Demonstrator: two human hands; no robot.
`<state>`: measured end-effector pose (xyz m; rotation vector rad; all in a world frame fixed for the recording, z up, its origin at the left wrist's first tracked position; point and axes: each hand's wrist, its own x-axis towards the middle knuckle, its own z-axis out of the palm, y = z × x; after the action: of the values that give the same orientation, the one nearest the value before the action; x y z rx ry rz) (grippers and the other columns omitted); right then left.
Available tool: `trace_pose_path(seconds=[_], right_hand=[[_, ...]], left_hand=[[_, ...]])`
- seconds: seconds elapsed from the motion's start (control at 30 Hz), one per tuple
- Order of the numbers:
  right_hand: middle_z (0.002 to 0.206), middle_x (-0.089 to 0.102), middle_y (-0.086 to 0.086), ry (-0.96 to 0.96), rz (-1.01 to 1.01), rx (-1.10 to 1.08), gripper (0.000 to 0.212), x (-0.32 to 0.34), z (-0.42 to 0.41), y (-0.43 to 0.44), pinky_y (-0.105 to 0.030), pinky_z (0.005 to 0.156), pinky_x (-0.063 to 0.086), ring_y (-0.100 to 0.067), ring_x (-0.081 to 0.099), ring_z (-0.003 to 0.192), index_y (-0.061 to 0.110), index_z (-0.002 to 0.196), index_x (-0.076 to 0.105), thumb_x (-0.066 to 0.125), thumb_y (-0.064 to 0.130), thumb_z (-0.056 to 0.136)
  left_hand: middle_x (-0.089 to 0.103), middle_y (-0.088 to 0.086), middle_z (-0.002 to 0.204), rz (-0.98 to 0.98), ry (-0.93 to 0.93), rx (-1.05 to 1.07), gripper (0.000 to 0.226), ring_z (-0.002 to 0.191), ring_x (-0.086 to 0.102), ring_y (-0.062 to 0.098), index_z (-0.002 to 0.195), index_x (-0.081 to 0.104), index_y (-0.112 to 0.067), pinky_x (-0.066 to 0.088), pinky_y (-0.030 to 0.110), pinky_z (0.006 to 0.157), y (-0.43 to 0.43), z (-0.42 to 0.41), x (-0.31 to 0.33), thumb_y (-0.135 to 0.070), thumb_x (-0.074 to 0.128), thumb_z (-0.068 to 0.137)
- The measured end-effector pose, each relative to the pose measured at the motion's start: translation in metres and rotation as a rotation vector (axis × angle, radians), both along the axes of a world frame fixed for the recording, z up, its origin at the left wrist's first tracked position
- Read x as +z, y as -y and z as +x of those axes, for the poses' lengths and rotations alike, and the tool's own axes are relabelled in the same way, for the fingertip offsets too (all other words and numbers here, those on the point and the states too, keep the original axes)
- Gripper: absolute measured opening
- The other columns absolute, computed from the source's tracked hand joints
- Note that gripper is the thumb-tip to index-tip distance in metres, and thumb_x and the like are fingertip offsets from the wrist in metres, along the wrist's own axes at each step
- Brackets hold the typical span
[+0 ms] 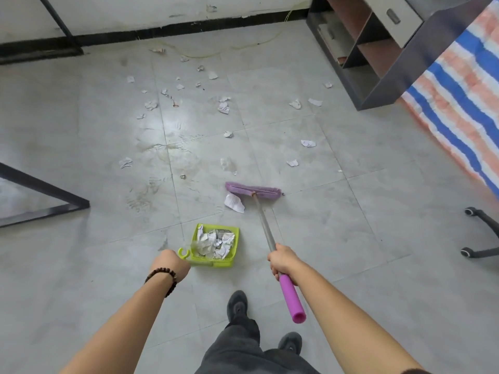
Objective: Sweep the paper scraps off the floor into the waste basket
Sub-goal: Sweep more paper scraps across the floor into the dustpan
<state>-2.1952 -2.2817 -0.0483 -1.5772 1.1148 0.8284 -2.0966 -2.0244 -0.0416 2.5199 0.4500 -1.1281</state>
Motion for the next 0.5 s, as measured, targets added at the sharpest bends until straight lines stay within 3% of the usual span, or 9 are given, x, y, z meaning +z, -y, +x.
trace_pose_path(seconds=[0.07, 0.17, 0.23, 0.3, 0.43, 0.5], right_hand=[[0.084, 0.055, -0.017, -0.084, 0.027, 0.081, 0.04, 0.007, -0.009, -0.013, -0.025, 0.043, 0.043, -0.018, 0.048, 0.045, 0.012, 0.115, 0.049, 0.037, -0.001, 0.079], [0.059, 0.049, -0.006, -0.147, 0.175, 0.033, 0.036, 0.034, -0.016, -0.005, -0.018, 0.037, 0.035, -0.01, 0.042, 0.037, 0.016, 0.109, 0.055, 0.039, -0.004, 0.084], [0.044, 0.039, 0.004, -0.189, 0.239, -0.046, 0.048, 0.055, -0.009, 0.02, -0.013, 0.034, 0.027, -0.004, 0.034, 0.03, 0.02, 0.131, 0.052, 0.041, -0.002, 0.09], [0.044, 0.035, 0.007, -0.202, 0.282, -0.127, 0.055, 0.073, 0.003, 0.045, -0.011, 0.029, 0.026, 0.0, 0.032, 0.029, 0.021, 0.145, 0.039, 0.043, 0.002, 0.093], [0.046, 0.038, 0.006, -0.115, 0.314, -0.195, 0.056, 0.097, 0.027, 0.054, -0.011, 0.028, 0.028, 0.0, 0.034, 0.029, 0.013, 0.149, 0.033, 0.044, 0.003, 0.094], [0.044, 0.038, 0.006, -0.072, 0.311, -0.169, 0.057, 0.098, 0.045, 0.046, -0.011, 0.029, 0.027, -0.001, 0.034, 0.029, 0.011, 0.15, 0.031, 0.043, 0.002, 0.095]], left_hand=[[0.051, 0.008, 0.067, 0.001, -0.014, 0.005, 0.012, 0.055, 0.046, 0.023, 0.073, 0.049, -0.007, 0.041, 0.023, 0.053, 0.004, 0.009, -0.001, -0.01, 0.05, 0.085], [0.049, 0.007, 0.067, -0.02, -0.049, -0.013, 0.015, 0.055, 0.044, 0.023, 0.069, 0.045, -0.009, 0.039, 0.021, 0.05, 0.011, 0.015, 0.002, -0.009, 0.048, 0.084], [0.051, 0.007, 0.068, -0.042, -0.068, -0.027, 0.012, 0.056, 0.046, 0.023, 0.071, 0.048, -0.008, 0.041, 0.023, 0.052, 0.018, 0.019, 0.007, -0.008, 0.046, 0.083], [0.052, 0.007, 0.07, -0.059, -0.073, -0.044, 0.01, 0.059, 0.049, 0.023, 0.077, 0.052, -0.007, 0.043, 0.025, 0.056, 0.023, 0.027, 0.016, -0.01, 0.046, 0.085], [0.061, 0.013, 0.089, -0.08, -0.029, -0.043, 0.008, 0.076, 0.059, 0.028, 0.088, 0.054, -0.008, 0.05, 0.03, 0.066, 0.025, 0.058, 0.034, -0.012, 0.047, 0.086], [0.057, 0.011, 0.081, -0.077, 0.0, -0.019, 0.007, 0.074, 0.057, 0.029, 0.081, 0.051, -0.008, 0.048, 0.029, 0.065, 0.018, 0.072, 0.036, -0.013, 0.047, 0.085]])
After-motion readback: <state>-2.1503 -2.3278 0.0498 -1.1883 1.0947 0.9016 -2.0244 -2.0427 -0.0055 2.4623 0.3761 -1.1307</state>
